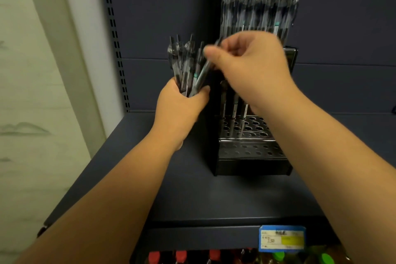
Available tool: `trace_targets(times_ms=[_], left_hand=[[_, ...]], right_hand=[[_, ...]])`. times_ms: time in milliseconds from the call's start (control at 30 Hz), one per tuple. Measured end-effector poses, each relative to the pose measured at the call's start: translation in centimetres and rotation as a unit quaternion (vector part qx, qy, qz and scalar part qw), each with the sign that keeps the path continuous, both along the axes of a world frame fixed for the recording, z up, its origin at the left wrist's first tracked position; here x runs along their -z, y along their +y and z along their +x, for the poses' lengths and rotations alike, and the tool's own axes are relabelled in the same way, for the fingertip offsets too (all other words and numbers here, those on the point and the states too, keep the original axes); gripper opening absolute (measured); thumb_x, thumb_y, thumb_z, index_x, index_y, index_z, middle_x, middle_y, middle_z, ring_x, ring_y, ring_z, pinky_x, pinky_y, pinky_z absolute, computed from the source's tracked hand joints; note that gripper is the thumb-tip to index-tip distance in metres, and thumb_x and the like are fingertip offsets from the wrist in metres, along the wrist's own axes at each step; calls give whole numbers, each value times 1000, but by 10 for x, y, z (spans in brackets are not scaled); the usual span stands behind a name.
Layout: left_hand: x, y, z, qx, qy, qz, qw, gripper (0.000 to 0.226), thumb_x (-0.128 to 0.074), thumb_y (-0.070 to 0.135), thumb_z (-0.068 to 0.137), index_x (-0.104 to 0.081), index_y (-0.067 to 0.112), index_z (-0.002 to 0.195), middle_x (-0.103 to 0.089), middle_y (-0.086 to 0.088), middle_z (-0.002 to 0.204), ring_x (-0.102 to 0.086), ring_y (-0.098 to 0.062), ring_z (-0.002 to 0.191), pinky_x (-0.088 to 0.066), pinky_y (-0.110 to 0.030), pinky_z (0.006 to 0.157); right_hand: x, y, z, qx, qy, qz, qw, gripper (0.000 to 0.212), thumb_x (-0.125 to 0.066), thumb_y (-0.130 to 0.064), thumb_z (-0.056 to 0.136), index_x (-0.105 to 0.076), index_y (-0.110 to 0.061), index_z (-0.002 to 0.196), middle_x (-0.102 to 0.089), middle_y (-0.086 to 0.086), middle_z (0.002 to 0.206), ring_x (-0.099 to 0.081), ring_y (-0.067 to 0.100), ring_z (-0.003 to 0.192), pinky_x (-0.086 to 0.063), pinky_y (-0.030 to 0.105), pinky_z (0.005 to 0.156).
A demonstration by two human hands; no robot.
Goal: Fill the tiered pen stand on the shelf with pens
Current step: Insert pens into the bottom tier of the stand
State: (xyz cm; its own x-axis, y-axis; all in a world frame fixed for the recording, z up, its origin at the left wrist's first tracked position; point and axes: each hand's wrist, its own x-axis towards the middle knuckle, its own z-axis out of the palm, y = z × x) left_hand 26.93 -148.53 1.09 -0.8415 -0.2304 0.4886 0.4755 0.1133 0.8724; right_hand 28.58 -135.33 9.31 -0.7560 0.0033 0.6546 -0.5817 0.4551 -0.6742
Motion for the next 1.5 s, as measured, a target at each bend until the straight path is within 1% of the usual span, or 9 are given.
trace_targets(times_ms=[100, 233, 333, 433, 667, 867, 1033, 1333, 1500], left_hand=[[7, -5, -4, -15, -22, 3, 1000, 19, -69, 19, 91, -52, 22, 82, -51, 7, 62, -46, -11, 52, -39, -29, 49], [7, -8, -10, -32, -47, 66, 996, 20, -67, 22, 94, -49, 23, 86, -50, 2, 70, -42, -11, 51, -37, -27, 46], [4, -5, -13, -42, -41, 80, 995, 20, -66, 23, 95, -49, 24, 87, -49, 2, 68, -41, -11, 51, -37, -27, 46], [-7, 5, -17, -55, -31, 85, 994, 19, -66, 22, 95, -49, 23, 87, -49, 5, 66, -42, -9, 50, -37, -26, 45], [-23, 22, -42, -112, -25, 93, 989, 16, -64, 21, 94, -50, 19, 88, -50, 2, 69, -44, -10, 50, -40, -25, 44], [3, 14, -44, -124, -63, 70, 988, 18, -65, 21, 95, -47, 16, 93, -47, -1, 71, -42, -11, 52, -38, -28, 46], [6, 12, -43, -130, -70, 72, 986, 18, -65, 21, 95, -47, 16, 92, -48, -1, 72, -43, -12, 53, -39, -27, 45], [11, 10, -50, -119, -57, 17, 991, 16, -67, 25, 93, -54, 15, 94, -50, -1, 66, -44, -11, 50, -40, -26, 44], [12, 10, -49, -113, -49, 2, 992, 17, -67, 25, 93, -53, 15, 92, -49, -1, 64, -43, -11, 49, -39, -26, 44]], right_hand=[[-30, 25, 3, 20, 65, -69, 995, 20, -72, -38, 92, -70, -21, 82, -71, -4, 74, -57, -2, 56, -53, 23, 60], [-48, 68, 15, 43, 112, -20, 993, 22, -63, -46, 97, -61, -27, 86, -57, -14, 63, -53, -9, 50, -39, 6, 49], [-38, 95, 13, 46, 117, -10, 992, 25, -63, -46, 96, -64, -23, 89, -64, -8, 60, -56, 3, 45, -37, 10, 43], [-24, 117, 4, 34, 91, -31, 995, 26, -66, -43, 94, -63, -18, 88, -76, -2, 78, -61, 12, 45, -39, 16, 43], [-2, 122, -16, 46, 98, -5, 994, 22, -71, -47, 88, -66, -26, 82, -74, -4, 73, -63, 10, 53, -54, 34, 59], [22, 116, -28, 17, 51, 14, 998, 18, -76, -46, 86, -69, -30, 83, -73, -9, 72, -68, 7, 63, -60, 38, 67], [28, 112, -30, 15, 21, 34, 999, 20, -77, -49, 84, -67, -33, 78, -74, -11, 72, -63, 4, 55, -57, 32, 65], [45, 98, -26, 44, -33, 191, 980, 23, -69, -54, 89, -72, -32, 96, -71, -13, 82, -65, 5, 79, -55, 31, 75], [51, 102, -29, 59, -40, 187, 980, 20, -67, -51, 92, -72, -31, 90, -72, -14, 82, -65, 4, 78, -57, 33, 75]])
